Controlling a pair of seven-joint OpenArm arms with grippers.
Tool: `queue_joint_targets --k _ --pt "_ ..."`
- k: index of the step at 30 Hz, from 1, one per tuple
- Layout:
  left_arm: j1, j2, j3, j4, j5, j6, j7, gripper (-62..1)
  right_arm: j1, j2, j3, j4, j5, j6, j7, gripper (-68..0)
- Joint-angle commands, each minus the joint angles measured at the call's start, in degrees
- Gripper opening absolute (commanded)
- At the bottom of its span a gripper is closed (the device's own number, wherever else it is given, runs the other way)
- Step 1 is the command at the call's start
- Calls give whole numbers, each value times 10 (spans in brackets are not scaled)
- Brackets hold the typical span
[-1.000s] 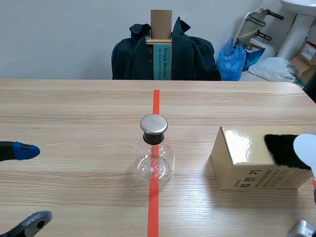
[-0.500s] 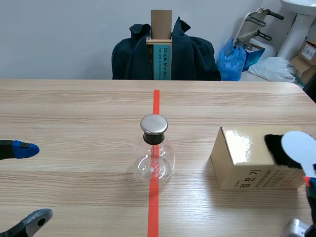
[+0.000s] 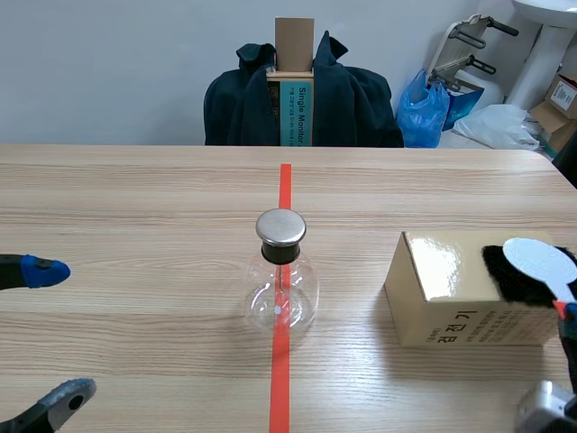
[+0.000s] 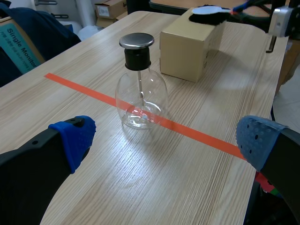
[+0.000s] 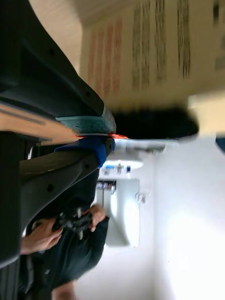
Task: Do the electroscope experiment.
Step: 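Rub the plate on the fur, then bring the plate to the electroscope and point at the metal foil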
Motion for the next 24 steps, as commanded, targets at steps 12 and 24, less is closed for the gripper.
queue_joint_targets --k 12,24 --pt "-3 5 0 4 -12 12 -7 14 -6 7 81 186 54 -35 -14 -667" --pt "-74 36 20 -37 15 10 83 -580 -4 7 111 290 101 -35 -30 -667"
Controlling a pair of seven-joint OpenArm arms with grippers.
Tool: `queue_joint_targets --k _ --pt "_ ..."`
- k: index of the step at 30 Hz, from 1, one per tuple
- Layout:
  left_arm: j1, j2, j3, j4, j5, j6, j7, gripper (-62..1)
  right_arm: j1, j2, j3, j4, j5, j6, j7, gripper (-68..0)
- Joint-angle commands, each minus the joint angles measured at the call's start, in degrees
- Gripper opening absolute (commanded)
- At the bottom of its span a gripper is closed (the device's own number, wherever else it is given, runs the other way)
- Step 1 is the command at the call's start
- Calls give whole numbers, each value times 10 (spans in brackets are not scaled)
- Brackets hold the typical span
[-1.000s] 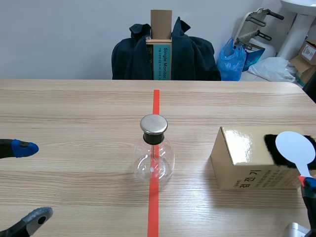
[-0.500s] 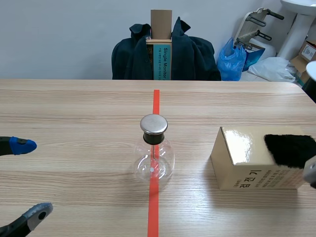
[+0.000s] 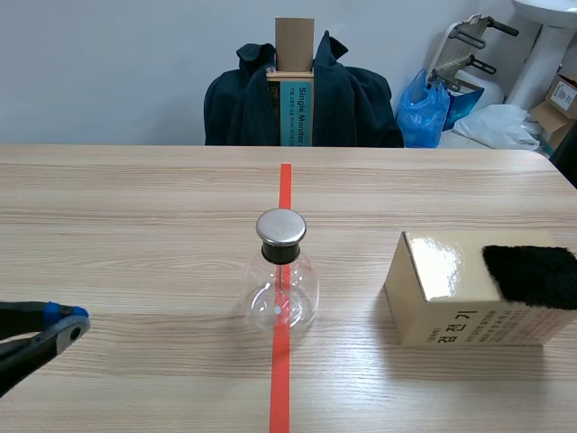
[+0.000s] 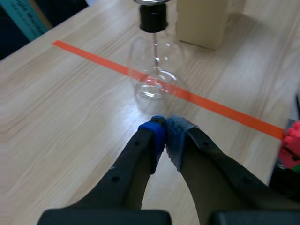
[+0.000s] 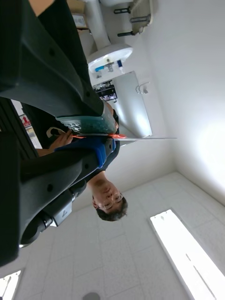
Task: Do the electroscope experiment.
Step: 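Bring the plate to the electroscope and point at the metal foil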
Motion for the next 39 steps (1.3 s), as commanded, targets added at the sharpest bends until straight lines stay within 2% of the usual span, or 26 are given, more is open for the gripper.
queue_joint_targets --k 1,5,8,15,22,24,27,34,39 --pt "-45 15 24 -23 12 -3 -8 -580 -1 6 7 17 4 -35 -2 -667" --pt "-146 47 98 -106 52 -3 -8 -580 1 6 7 38 4 -35 -2 -667" --pt "-221 77 150 -180 71 -2 -8 -580 2 6 7 56 4 -35 -2 -667" --pt "-337 128 217 -317 72 9 -9 -580 11 4 6 72 4 -32 2 -667" --pt "-375 148 246 -363 74 15 -15 -580 45 5 -14 72 3 -1 4 -667" --pt "-379 150 254 -369 74 15 -21 -580 58 5 -39 72 -5 6 3 -667" --pt "-381 151 258 -369 74 15 -26 -580 78 5 -96 69 -47 25 -21 -667" --pt "-382 166 269 -369 76 21 -25 -580 125 5 -253 -2 -138 25 -51 -667" --pt "-389 174 284 -369 81 24 -24 -580 142 4 -324 -63 -182 25 -69 -667"
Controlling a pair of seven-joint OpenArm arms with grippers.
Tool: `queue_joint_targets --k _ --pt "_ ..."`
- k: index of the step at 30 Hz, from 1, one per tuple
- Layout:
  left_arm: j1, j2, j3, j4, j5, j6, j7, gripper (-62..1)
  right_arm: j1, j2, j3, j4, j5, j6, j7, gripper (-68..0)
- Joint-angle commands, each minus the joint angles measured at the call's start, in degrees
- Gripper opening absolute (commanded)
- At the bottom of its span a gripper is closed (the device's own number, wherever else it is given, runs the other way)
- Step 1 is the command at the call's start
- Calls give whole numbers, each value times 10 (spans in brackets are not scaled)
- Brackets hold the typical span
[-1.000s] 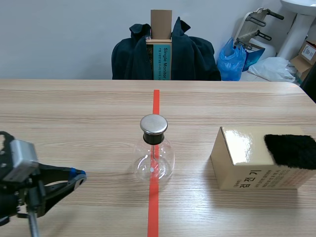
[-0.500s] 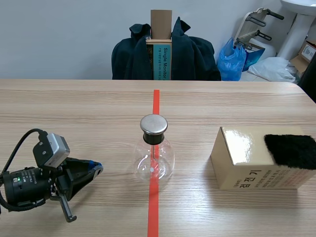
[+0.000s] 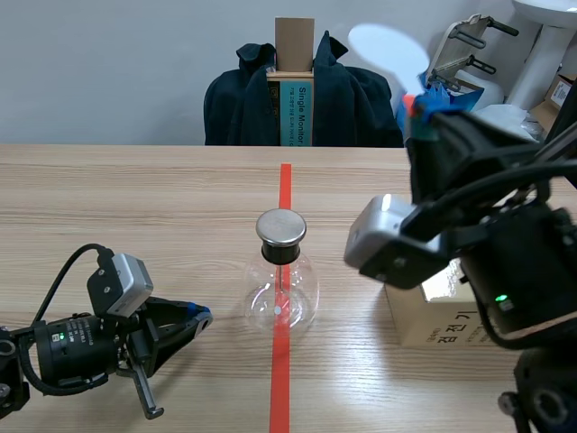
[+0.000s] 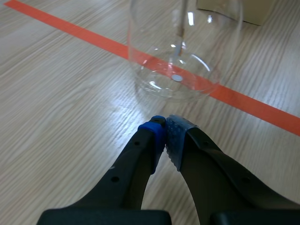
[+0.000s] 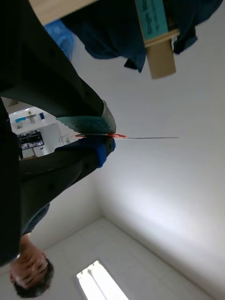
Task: Do the electroscope experiment.
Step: 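Bring the plate to the electroscope and point at the metal foil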
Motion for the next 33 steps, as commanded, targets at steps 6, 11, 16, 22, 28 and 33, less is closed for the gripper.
queue_joint_targets --k 6,11,16,22,28,33 --pt "-11 5 3 13 -5 6 -10 -580 9 -16 -23 -53 -35 -7 -13 -667" --pt "-11 5 3 13 -6 14 -10 -580 9 -24 -28 -93 -59 -7 -19 -667" --pt "-11 5 3 13 -6 16 -9 -580 9 -24 -28 -123 -64 -7 -23 -667" --pt "-11 5 3 13 -6 16 -9 -580 9 -24 -28 -147 -72 -7 -34 -667" --pt "-11 5 3 13 -6 16 -9 -580 9 -24 -28 -156 -72 -7 -34 -667" --pt "-11 5 3 13 -6 16 -9 -580 9 -24 -28 -156 -76 -7 -12 -667"
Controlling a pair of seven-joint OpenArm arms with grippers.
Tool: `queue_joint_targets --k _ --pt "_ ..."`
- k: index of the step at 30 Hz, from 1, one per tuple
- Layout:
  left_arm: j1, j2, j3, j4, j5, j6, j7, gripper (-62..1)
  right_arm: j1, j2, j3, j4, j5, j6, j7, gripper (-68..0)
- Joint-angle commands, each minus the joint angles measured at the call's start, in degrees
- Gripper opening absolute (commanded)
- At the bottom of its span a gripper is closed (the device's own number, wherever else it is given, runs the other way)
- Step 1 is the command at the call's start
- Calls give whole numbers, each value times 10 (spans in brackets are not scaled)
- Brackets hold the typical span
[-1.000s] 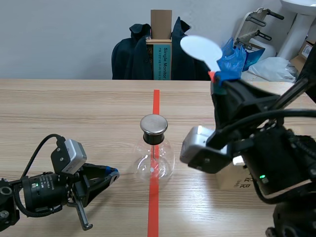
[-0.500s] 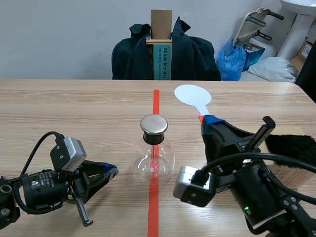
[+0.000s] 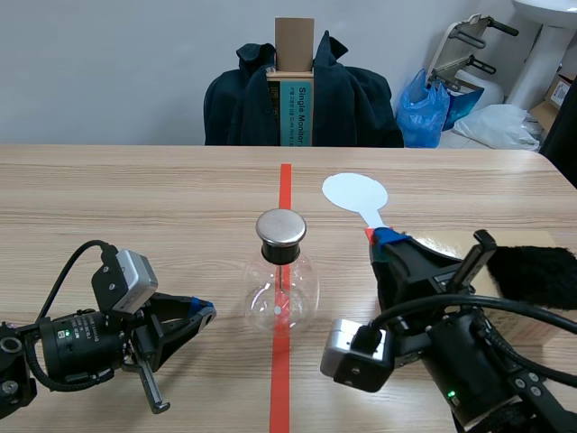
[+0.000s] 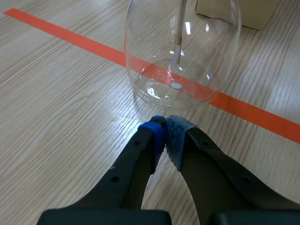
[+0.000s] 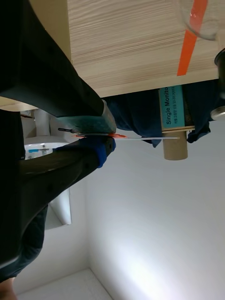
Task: Do the electroscope experiment.
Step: 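Bring the plate to the electroscope and point at the metal foil, then move the plate toward and away from the electroscope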
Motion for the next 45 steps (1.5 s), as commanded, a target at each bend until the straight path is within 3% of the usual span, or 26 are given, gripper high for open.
queue_joint_targets --k 1,13,24,35,45 --pt "-6 1 -1 13 -5 1 -7 -580 7 6 4 8 -2 -7 13 -667" --pt "-6 1 -1 13 -5 1 -6 -580 7 6 4 8 -12 -9 135 -667" --pt "-6 1 -1 13 -5 1 -6 -580 7 6 4 8 -12 -11 172 -667" --pt "-6 1 -1 13 -5 3 -6 -580 7 6 4 8 -12 -11 155 -667" --pt "-6 1 -1 13 -5 3 -6 -580 7 6 6 8 -12 -15 21 -667"
